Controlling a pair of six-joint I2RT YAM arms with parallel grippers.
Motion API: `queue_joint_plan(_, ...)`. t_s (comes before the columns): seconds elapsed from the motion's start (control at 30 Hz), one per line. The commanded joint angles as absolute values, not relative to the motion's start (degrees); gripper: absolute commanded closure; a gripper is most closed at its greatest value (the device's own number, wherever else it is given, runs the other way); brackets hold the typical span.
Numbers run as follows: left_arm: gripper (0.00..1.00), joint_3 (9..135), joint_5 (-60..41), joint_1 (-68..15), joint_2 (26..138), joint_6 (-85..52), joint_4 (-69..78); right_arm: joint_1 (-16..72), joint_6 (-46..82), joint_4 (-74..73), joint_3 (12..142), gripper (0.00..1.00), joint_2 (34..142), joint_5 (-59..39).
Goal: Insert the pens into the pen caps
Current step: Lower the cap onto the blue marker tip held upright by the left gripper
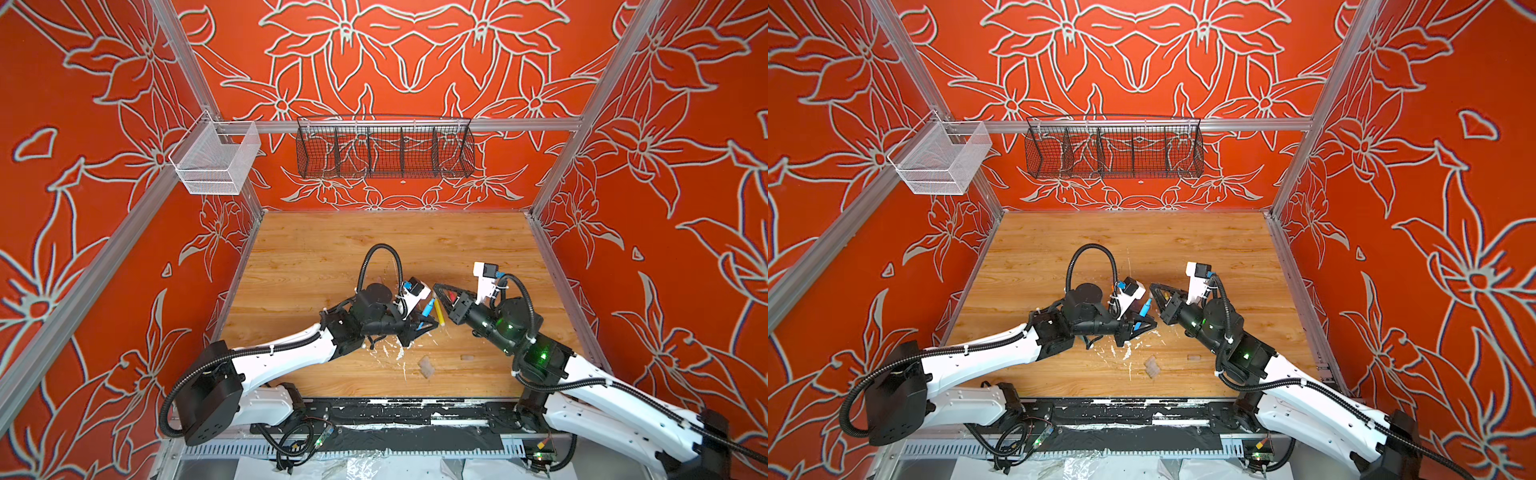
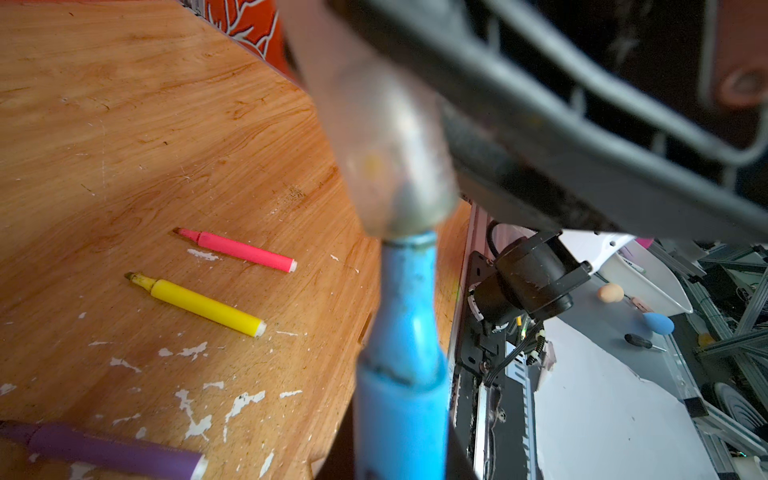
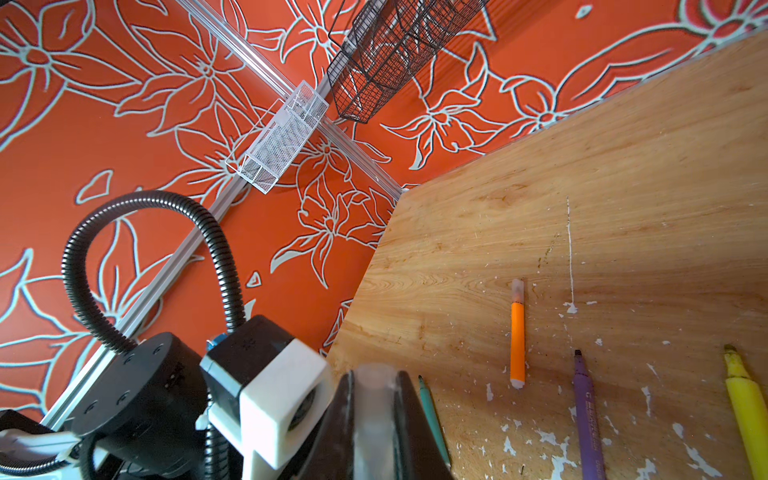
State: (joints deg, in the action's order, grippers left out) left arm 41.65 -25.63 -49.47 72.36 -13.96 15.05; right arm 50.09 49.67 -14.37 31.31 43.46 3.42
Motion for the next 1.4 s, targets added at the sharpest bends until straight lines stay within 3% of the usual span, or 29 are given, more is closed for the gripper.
queue_joint_plan(0.0, 1.00, 41.19, -25.46, -48.44, 70.82, -16.94, 17.04, 52.46, 50.14, -16.41, 30.16, 1.00, 44.76, 6.52)
queue_joint_plan(0.5, 1.00, 34.91, -27.49, -42.46, 66.77, -24.46, 25.86, 64.07, 49.37, -23.77, 30.84, 1.00, 54.98, 18.26)
queue_joint_plan(0.97, 1.00, 30.02, -29.21, -39.37, 61.22, -25.91, 31.35, 69.50, 47.55, -34.02, 33.38, 1.00, 64.95, 15.23)
queue_joint_plan(1.07, 1.00, 29.74, -29.35, -39.37, 61.00, -24.75, 31.61, 69.61, 47.41, -33.93, 32.63, 0.81, 63.90, 16.57)
queue_joint_plan(1.37, 1.00, 29.30, -29.64, -39.77, 61.25, -18.83, 30.94, 69.61, 44.12, -27.71, 27.72, 0.63, 50.54, 25.63)
